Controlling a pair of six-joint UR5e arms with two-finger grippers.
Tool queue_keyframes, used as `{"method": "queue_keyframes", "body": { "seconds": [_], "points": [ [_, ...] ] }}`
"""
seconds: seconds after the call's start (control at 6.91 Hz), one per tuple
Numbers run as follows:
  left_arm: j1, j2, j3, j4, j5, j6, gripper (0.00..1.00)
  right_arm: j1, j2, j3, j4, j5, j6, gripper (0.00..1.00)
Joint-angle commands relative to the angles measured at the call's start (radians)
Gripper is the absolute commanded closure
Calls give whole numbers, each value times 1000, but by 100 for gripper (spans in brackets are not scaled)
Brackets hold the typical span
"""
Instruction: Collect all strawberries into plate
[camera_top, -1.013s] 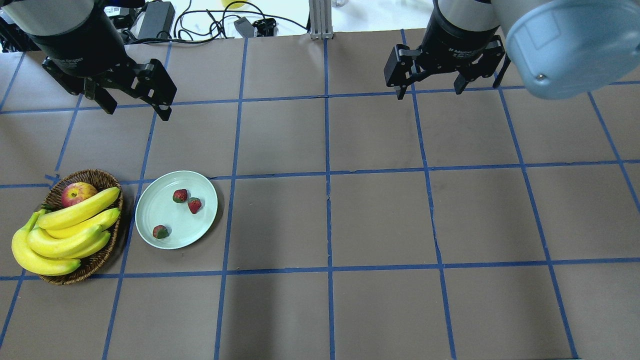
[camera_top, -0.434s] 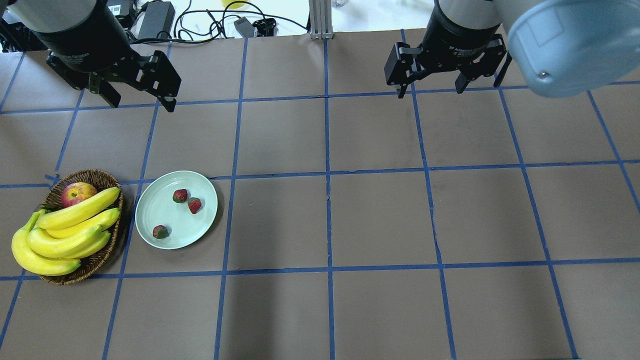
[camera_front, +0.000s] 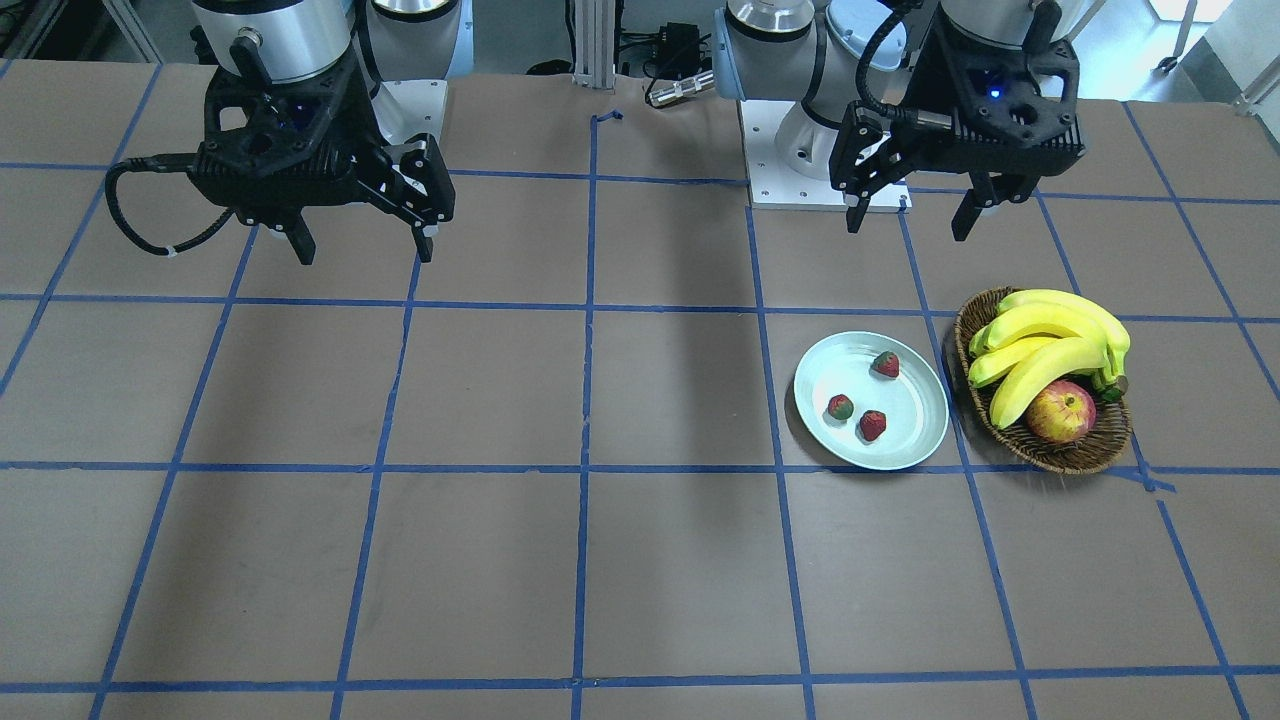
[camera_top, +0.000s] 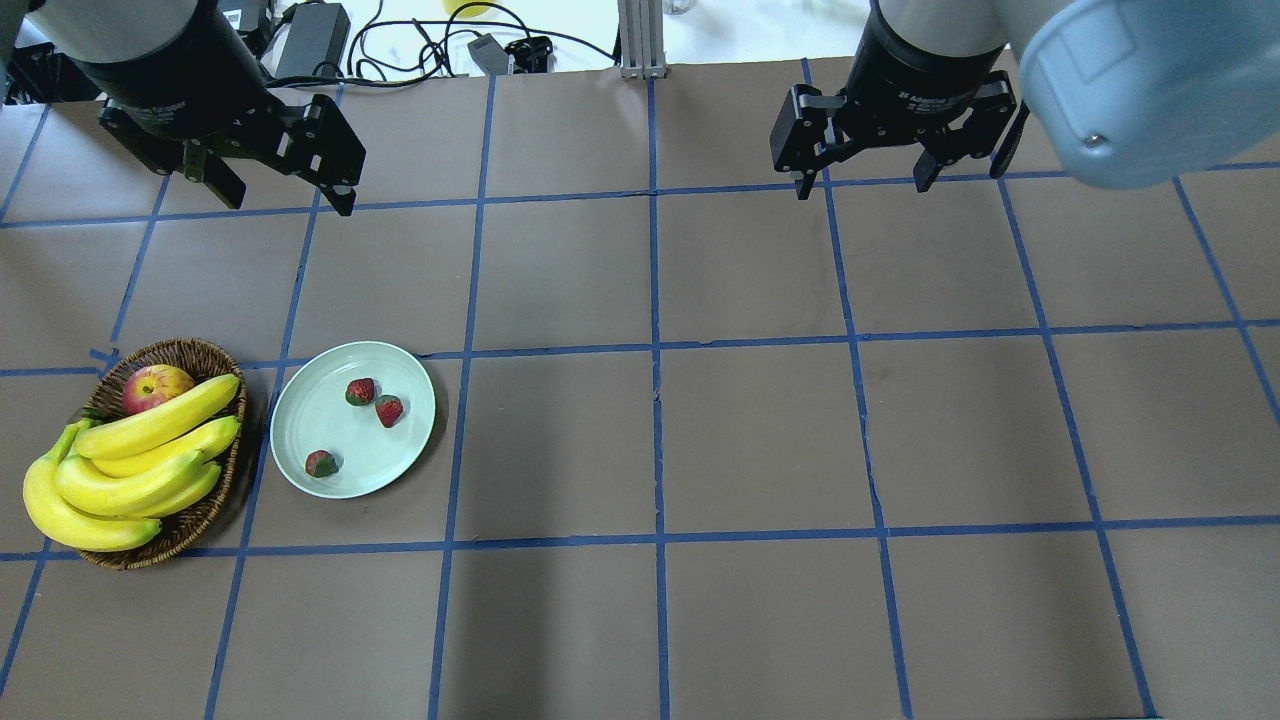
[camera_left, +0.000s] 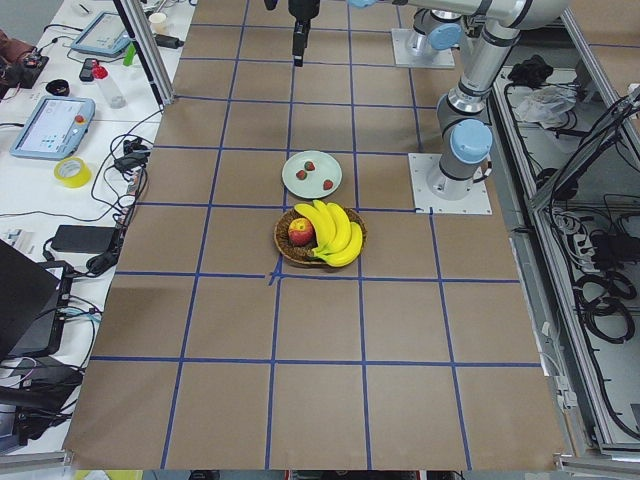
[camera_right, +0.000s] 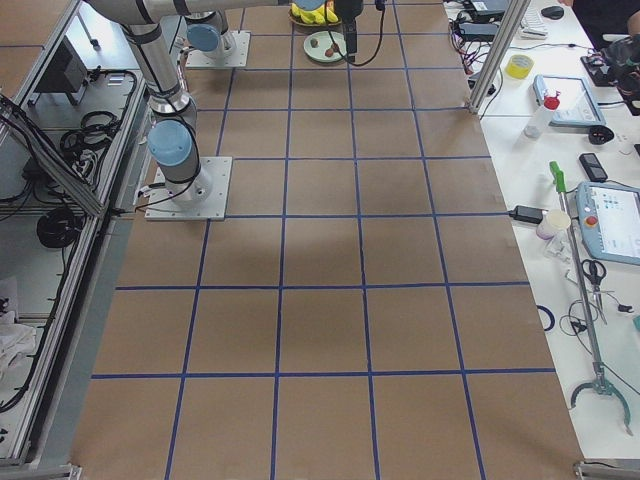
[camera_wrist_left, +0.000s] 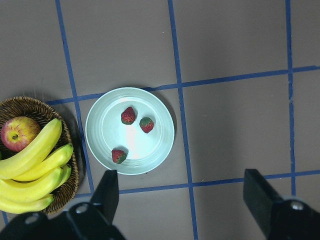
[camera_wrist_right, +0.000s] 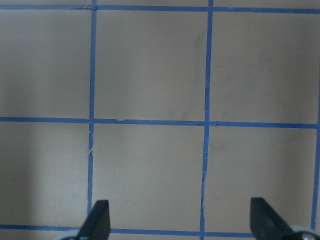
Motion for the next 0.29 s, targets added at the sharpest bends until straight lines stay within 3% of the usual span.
{"method": "queue_keyframes", "body": {
  "seconds": [0.0,0.14],
  "points": [
    [-1,0,-5,18,-1,-13,10,-1,0,0,5,-1,0,0],
    [-1,0,-5,20,-1,-13,10,-1,0,0,5,-1,0,0]
  ]
}}
